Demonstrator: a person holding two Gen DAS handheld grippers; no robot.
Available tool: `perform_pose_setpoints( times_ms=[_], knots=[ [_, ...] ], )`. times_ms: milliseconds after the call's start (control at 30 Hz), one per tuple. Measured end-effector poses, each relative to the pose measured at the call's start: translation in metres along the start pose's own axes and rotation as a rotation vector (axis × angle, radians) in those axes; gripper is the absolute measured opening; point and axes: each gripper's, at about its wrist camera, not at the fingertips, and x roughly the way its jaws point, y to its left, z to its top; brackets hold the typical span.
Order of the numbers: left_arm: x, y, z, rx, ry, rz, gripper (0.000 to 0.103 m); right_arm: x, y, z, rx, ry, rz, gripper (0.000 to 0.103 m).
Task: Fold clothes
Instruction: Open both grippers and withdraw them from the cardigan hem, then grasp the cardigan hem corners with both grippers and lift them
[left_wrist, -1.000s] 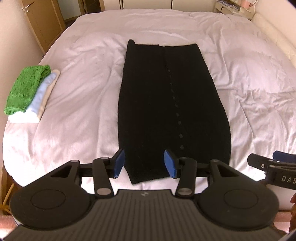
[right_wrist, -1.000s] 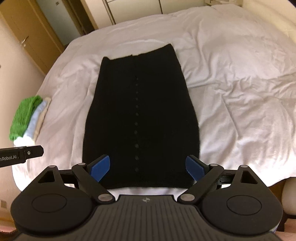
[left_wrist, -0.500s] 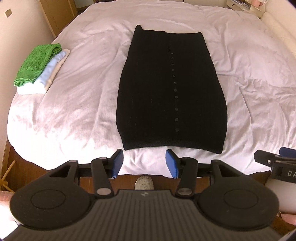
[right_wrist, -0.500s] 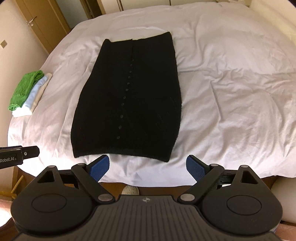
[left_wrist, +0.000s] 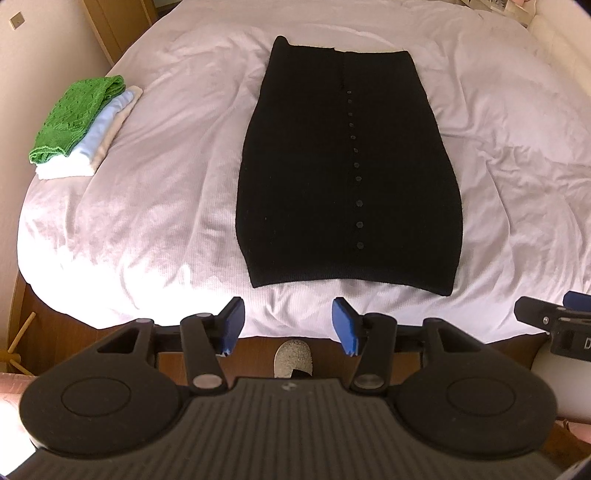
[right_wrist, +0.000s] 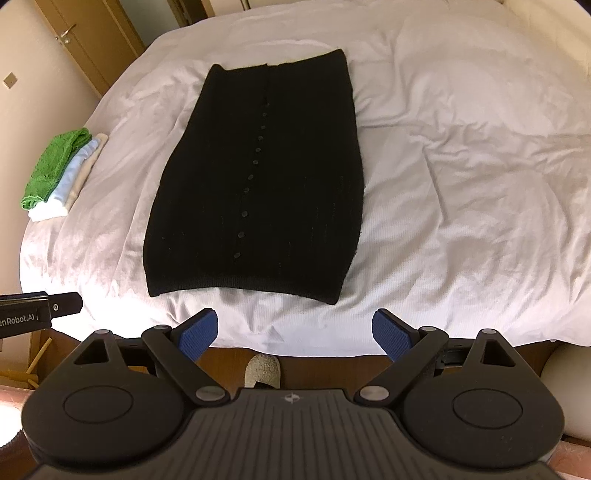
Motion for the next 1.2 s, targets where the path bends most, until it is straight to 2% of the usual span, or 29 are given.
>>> perform_pose_setpoints(
  times_ms=[367,500,667,800,933,1067,1200],
  knots=[
    [0.049,0.013,0.016,0.057,0.014,-0.017,0.053,0.034,0.006,0.011,0.044,0.007,-0.016,0.093],
    [0.084,0.027,0.016,0.087,0.021,-0.018,0.054,0.062,0.013,0.012,0.073,0.006,-0.015,0.094],
    [0.147,0.040,0.010,0.131,0.003,-0.024,0.055,0.109,0.021,0.008,0.101,-0.015,-0.011,0.094],
    [0.197,0.045,0.000,0.144,-0.049,-0.046,0.055,0.154,0.021,-0.001,0.118,-0.058,-0.013,0.094],
    [0.227,0.048,-0.019,0.166,-0.133,-0.100,0.055,0.195,0.019,-0.013,0.107,-0.128,-0.034,0.094],
    [0.228,0.062,-0.048,0.179,-0.270,-0.149,0.059,0.218,0.020,-0.034,0.087,-0.213,-0.075,0.091],
    [0.209,0.090,-0.079,0.178,-0.346,-0.194,0.062,0.201,0.021,-0.071,0.091,-0.343,-0.101,0.090]
  ],
)
